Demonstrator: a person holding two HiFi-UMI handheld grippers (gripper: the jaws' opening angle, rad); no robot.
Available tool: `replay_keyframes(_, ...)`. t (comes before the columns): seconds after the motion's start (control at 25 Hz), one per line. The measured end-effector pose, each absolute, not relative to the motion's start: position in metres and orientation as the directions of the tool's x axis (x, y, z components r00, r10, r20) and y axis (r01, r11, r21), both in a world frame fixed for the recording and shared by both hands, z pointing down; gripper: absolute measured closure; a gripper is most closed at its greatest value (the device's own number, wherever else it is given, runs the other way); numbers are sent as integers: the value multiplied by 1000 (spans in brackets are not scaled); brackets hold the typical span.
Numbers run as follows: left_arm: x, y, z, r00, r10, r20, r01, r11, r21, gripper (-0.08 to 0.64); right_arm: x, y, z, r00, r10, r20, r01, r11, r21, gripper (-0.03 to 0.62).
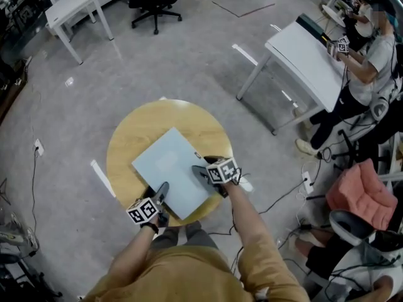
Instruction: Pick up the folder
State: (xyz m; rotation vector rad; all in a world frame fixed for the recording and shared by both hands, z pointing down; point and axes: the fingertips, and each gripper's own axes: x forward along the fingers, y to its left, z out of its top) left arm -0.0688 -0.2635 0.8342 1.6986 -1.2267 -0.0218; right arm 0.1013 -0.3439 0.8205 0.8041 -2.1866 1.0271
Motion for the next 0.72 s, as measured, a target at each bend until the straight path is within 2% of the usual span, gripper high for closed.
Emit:
replay_keyframes(0.4, -72, -266, 825, 484, -714, 506, -735, -19, 678, 166, 105, -330, 815, -631, -342, 696, -756, 473, -453, 318)
replay_keyframes(0.72, -79, -285, 786, 491, -747, 449, -753, -105, 649, 166, 99, -338, 790, -634, -423, 647, -762, 482, -431, 322)
